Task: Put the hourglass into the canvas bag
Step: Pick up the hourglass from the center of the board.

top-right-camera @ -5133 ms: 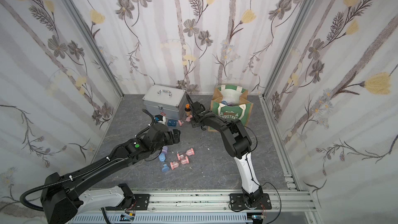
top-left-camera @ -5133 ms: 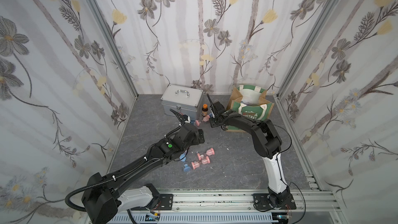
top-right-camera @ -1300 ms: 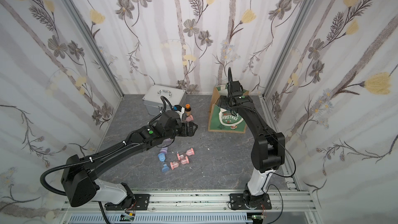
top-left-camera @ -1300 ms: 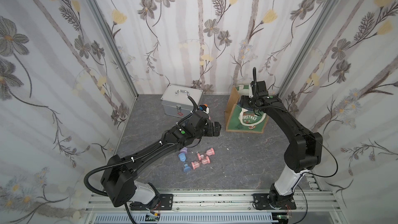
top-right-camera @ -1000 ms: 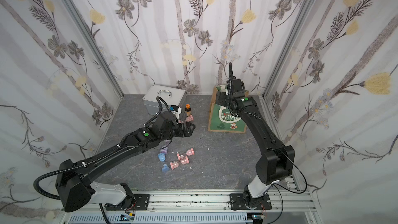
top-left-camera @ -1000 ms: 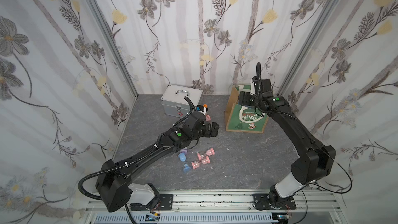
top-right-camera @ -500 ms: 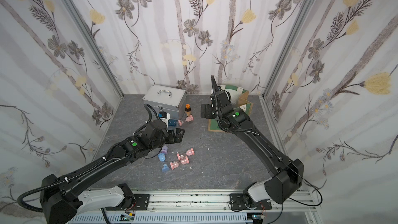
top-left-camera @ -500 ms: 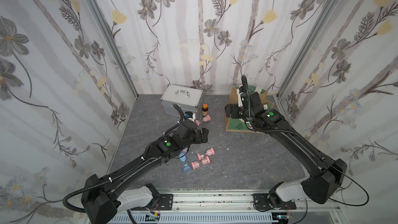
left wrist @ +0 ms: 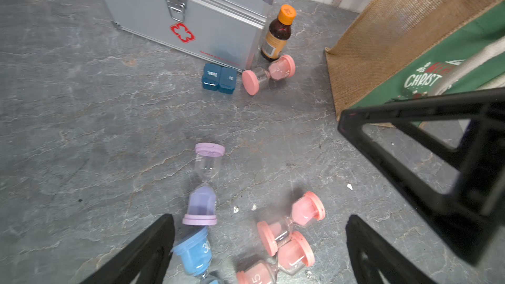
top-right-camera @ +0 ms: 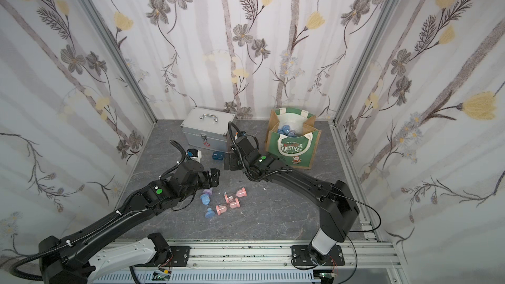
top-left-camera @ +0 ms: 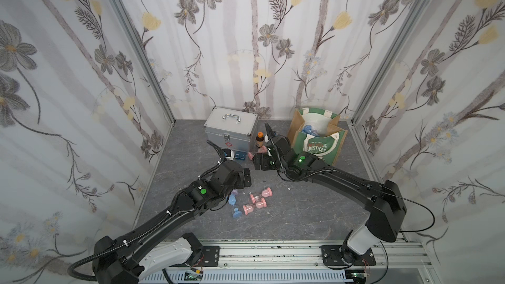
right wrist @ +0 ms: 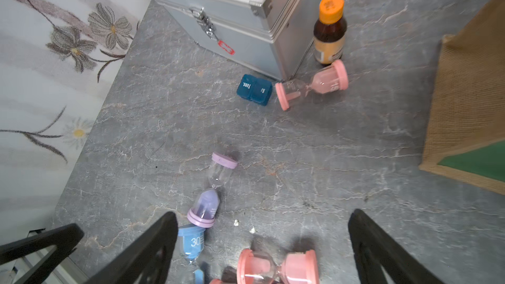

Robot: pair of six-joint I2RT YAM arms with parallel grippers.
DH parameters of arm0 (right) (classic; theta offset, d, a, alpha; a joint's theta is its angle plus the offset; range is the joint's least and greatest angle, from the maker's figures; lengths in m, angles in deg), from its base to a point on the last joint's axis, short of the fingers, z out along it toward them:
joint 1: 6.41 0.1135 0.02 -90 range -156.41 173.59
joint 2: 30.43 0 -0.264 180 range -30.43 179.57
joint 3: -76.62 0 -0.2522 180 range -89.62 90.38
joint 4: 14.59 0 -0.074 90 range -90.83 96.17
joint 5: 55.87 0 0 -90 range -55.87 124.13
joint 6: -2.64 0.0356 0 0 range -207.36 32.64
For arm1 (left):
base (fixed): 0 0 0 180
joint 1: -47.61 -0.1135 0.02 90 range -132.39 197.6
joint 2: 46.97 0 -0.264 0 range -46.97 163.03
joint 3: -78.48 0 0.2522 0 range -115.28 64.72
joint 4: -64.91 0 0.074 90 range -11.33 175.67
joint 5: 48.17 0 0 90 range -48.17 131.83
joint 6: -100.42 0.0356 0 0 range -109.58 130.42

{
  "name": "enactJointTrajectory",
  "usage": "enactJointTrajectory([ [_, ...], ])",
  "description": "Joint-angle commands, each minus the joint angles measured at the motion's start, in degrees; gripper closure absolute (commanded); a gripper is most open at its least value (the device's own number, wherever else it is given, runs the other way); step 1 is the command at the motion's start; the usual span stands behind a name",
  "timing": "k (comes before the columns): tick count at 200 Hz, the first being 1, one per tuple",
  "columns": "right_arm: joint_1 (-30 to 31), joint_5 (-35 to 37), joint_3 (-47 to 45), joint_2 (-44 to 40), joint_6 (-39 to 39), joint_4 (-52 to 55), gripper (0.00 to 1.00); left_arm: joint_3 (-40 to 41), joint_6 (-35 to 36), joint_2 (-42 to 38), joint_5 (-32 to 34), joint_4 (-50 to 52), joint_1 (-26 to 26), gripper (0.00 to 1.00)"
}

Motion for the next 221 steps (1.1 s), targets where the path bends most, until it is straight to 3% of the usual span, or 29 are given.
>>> enactJointTrajectory([
  [1,1.70,-4.06,1.20,3.46,4.24,-6.63,0.08,1.48,-1.87,-1.94,3.81,3.81,-0.12,0.00],
  [61,5.51,-9.68,5.35,13.61,7.57,-9.12,0.16,4.17,-5.34,-8.61,6.09,9.81,-0.72,0.00],
  [110,6.60,-11.88,5.87,16.44,9.17,-12.03,0.21,5.86,-7.04,-14.35,7.73,12.90,-1.00,0.00],
  [221,9.05,-6.19,11.84,25.54,9.34,-6.95,0.25,5.04,-7.87,-20.53,10.80,17.29,-1.29,0.00],
])
